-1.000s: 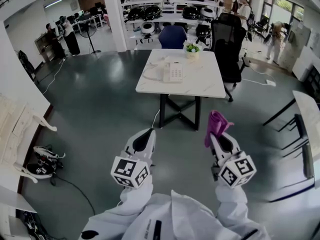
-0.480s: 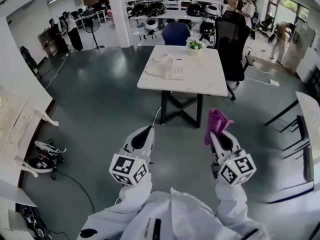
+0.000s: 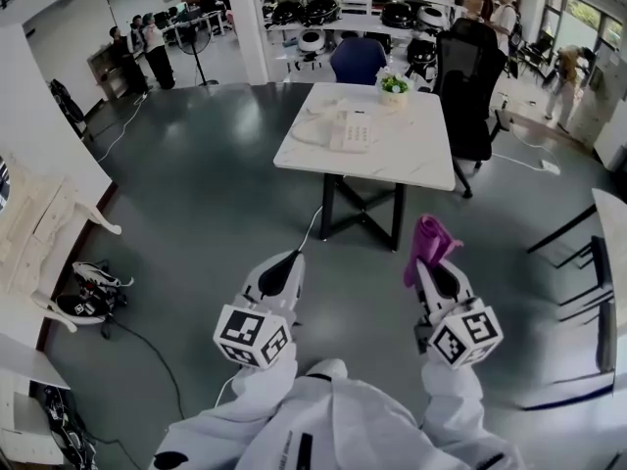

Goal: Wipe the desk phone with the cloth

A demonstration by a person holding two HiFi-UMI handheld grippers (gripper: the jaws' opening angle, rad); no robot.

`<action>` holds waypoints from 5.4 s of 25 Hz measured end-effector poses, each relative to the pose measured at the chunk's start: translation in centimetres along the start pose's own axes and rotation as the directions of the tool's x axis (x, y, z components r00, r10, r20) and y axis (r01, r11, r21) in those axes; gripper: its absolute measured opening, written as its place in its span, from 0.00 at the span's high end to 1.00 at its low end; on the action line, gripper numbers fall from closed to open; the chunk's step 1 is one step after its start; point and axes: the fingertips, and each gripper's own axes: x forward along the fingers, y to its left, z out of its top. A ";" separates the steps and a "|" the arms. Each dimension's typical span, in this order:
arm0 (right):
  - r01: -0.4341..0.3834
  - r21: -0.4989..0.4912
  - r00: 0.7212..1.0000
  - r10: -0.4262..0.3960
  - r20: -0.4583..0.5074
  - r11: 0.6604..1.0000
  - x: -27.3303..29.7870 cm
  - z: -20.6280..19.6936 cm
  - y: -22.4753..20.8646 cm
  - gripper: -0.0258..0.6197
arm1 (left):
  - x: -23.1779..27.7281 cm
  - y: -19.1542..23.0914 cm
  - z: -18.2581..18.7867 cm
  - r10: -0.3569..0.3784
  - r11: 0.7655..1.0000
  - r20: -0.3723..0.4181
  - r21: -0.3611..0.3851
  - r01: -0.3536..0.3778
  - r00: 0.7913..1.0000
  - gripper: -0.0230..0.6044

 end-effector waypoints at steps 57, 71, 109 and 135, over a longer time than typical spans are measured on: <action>0.007 0.086 0.991 0.004 -0.131 0.996 41.5 -2.2 -25.9 0.90 | 41.8 24.1 -5.3 -0.047 0.986 -0.076 -0.165 0.033 0.996 0.97; -0.045 0.073 0.980 0.058 -0.188 0.996 50.7 -3.2 -34.5 0.90 | 50.3 28.5 -8.6 0.049 0.975 -0.128 -0.208 -0.075 0.991 0.97; -0.145 -0.276 0.850 -0.023 -0.526 0.950 67.7 -15.3 -39.3 0.90 | 60.1 35.4 -18.1 -0.033 0.943 -0.334 -0.322 -0.081 0.942 0.97; -0.309 -0.204 0.735 0.097 -0.671 0.929 66.4 -18.1 -37.5 0.90 | 59.7 33.7 -19.1 -0.025 0.933 -0.342 -0.344 -0.101 0.940 0.97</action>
